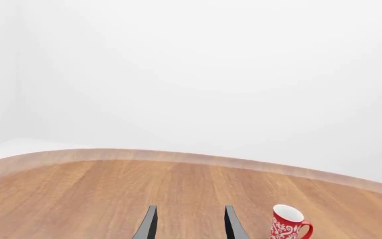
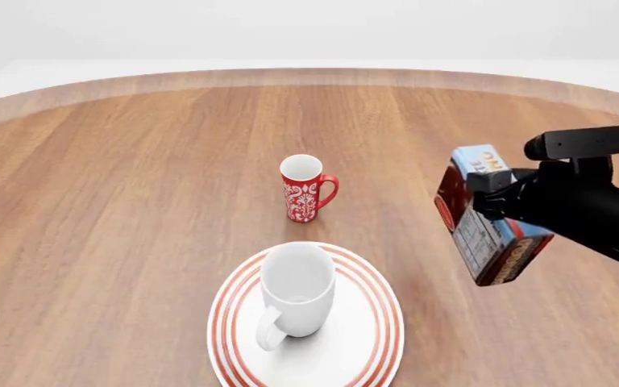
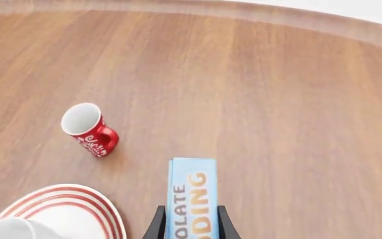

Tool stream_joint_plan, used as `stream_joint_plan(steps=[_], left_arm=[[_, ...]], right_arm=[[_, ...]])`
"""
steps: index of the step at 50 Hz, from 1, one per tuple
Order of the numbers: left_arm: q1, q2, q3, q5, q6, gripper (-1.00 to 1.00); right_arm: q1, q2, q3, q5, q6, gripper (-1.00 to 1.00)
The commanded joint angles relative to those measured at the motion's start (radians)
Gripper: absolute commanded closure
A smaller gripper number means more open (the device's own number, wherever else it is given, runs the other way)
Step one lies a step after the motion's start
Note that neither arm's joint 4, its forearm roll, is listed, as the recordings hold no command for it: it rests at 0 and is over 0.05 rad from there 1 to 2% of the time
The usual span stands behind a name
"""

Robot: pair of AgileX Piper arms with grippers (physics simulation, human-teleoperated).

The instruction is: Pick up the white mug and put it on the plate, and put the chocolate pudding to the right of the plate.

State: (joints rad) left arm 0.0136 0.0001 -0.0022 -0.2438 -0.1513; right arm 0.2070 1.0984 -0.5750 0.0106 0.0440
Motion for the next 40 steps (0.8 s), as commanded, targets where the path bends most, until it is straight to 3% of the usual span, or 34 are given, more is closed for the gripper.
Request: stream_joint_plan(steps=[1, 40], left_arm=[[-0.001, 0.0, -0.001, 0.001, 0.001, -1.0], [-0.003, 0.0, 0.0, 0.0, 0.003, -1.0]], right_arm=[[-0.011, -0.09, 0.027, 0.053, 0.016, 1.0], [-0.065, -0.326, 0.105, 0.243, -0.024, 1.0]])
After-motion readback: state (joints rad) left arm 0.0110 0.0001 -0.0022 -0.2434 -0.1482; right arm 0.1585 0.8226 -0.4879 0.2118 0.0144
